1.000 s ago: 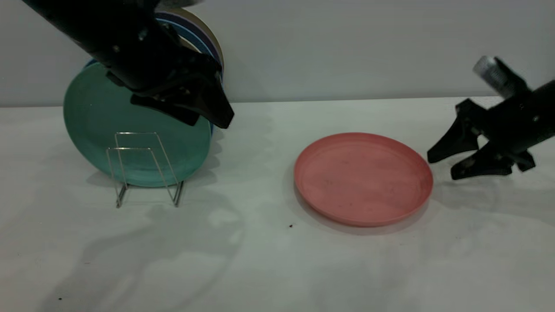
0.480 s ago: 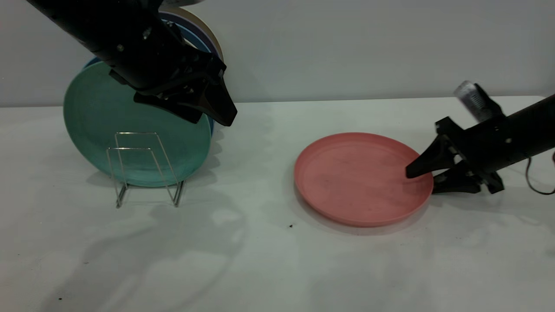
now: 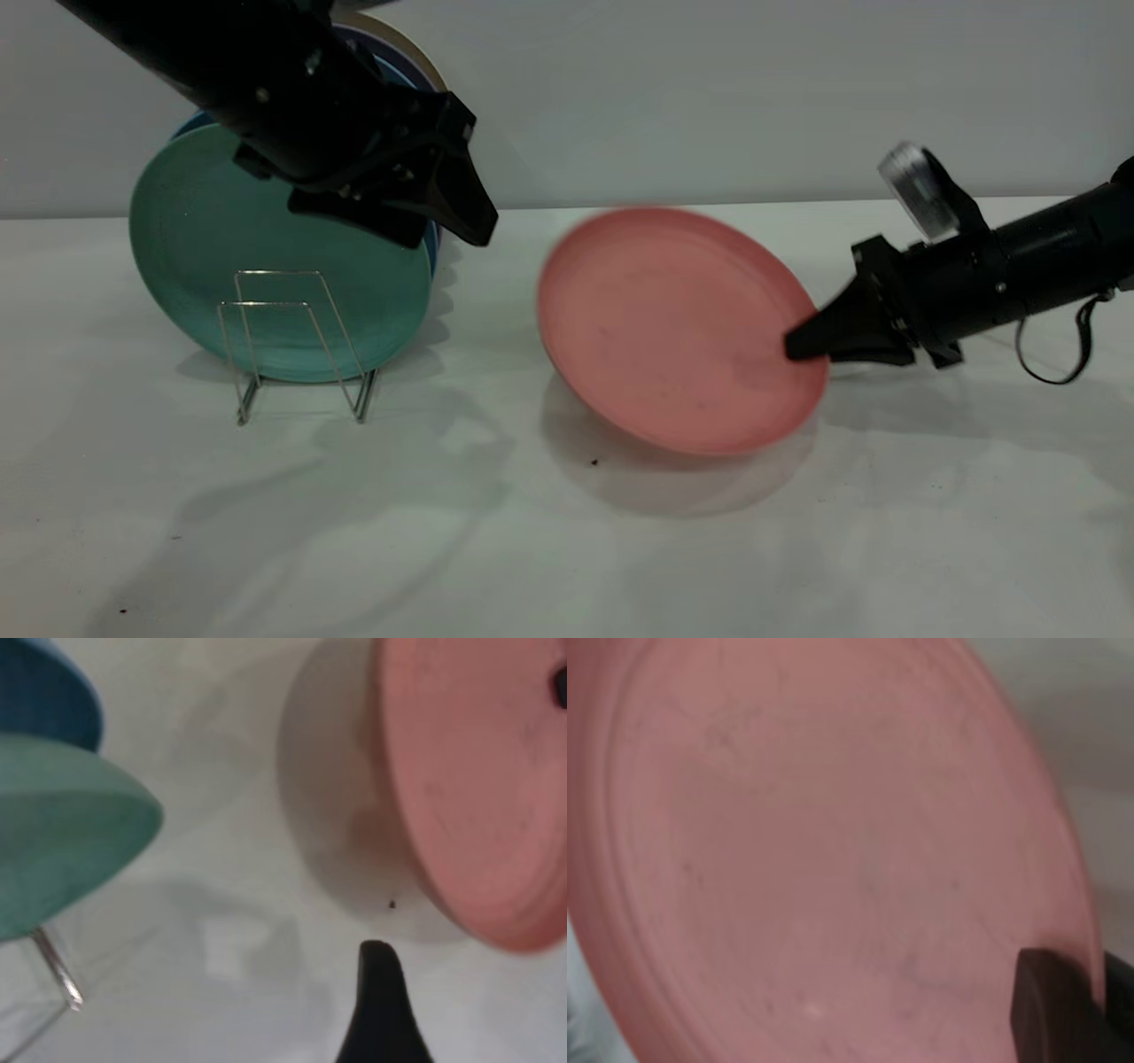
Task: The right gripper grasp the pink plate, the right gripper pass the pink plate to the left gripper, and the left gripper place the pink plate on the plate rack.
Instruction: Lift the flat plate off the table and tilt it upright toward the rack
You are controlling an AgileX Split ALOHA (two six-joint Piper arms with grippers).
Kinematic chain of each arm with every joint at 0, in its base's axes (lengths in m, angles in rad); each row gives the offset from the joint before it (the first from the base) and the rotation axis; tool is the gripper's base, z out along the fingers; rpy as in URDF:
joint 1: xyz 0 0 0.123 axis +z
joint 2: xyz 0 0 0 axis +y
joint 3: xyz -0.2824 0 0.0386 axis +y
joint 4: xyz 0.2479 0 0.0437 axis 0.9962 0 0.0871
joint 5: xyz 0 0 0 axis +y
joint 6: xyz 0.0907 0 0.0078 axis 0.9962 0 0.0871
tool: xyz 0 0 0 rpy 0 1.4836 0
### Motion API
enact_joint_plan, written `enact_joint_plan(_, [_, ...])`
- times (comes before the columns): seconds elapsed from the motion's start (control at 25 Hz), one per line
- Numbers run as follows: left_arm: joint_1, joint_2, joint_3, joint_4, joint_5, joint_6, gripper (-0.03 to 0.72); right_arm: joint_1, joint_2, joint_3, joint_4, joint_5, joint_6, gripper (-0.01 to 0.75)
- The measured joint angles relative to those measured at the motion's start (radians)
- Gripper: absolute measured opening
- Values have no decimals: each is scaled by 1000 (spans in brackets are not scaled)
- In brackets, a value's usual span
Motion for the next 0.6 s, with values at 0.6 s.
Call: enact_joint_plan(0.6, [0,89,-1,-279,-26,29,551,32,0,0,49,158,-74,17])
